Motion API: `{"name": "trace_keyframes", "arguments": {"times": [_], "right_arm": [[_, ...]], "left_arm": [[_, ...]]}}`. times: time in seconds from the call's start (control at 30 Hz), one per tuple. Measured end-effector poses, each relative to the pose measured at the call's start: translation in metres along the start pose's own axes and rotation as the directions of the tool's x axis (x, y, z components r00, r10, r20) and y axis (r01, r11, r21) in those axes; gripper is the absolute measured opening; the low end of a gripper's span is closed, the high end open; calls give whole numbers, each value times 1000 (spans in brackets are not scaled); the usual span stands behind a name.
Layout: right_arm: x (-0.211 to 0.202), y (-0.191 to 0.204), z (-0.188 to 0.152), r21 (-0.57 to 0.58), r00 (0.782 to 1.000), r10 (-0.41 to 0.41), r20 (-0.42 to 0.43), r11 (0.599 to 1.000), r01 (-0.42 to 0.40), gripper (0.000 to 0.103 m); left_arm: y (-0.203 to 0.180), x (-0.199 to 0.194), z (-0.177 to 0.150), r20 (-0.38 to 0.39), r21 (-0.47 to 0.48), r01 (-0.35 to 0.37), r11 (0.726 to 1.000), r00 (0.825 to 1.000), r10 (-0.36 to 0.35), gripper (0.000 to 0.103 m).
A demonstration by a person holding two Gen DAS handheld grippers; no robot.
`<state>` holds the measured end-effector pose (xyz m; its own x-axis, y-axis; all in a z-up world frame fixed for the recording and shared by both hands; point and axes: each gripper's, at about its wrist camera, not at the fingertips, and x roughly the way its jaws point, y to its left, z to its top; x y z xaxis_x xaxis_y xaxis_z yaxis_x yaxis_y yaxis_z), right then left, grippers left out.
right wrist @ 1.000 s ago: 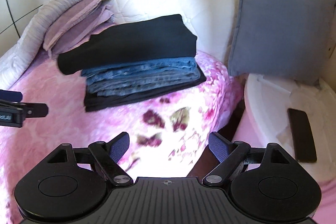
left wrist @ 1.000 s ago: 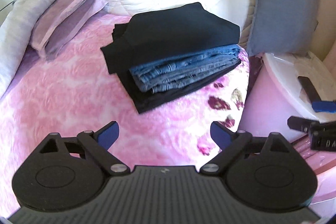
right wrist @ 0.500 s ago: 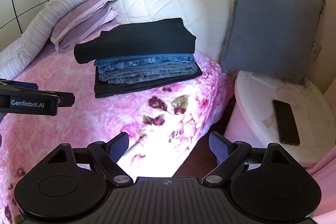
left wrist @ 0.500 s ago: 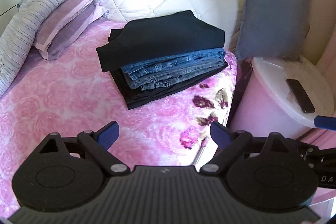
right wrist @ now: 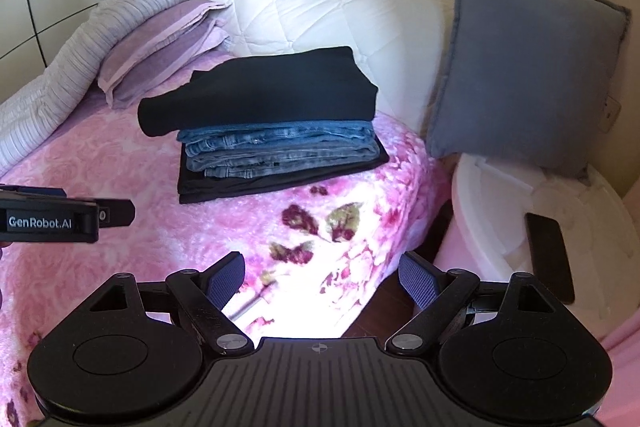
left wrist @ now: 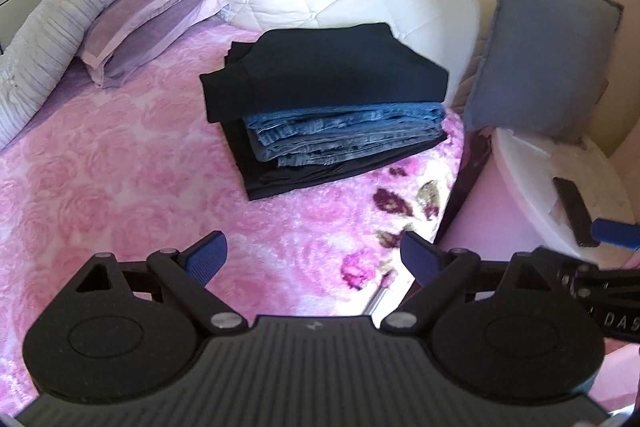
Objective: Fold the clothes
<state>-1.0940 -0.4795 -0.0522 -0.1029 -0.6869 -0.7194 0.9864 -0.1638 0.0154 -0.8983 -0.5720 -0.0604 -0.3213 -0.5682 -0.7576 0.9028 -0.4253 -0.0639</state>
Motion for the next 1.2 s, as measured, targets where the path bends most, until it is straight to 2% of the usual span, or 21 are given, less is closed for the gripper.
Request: {"name": "trace_keyframes", "arguments": {"times": [0.13, 0.27, 0.4, 0.8, 1.2], "right_arm": [[4, 3, 6, -1, 1000, 18, 8, 1000, -18, 87], [8, 7, 10, -16, 1000, 17, 3, 1000, -17, 87], [14, 6, 13, -3, 1000, 28, 4, 1000, -28, 87], [40, 8, 17, -71, 999, 36, -4, 997, -36, 87], [57, 2, 16, -103, 998, 59, -31, 993, -62, 87]], "left_arm": [[3, 0, 0, -9, -7, -3, 1000, 1000, 3, 91], [-2, -5, 1, 22, 31, 6, 999, 1000, -7, 91], [-3, -4, 5, 27, 19, 25, 999, 999, -26, 91], [-4, 23, 14, -25, -7, -44, 999, 999, 44, 92], [-7, 39, 16, -74, -53, -52, 997, 996, 48, 92]]}}
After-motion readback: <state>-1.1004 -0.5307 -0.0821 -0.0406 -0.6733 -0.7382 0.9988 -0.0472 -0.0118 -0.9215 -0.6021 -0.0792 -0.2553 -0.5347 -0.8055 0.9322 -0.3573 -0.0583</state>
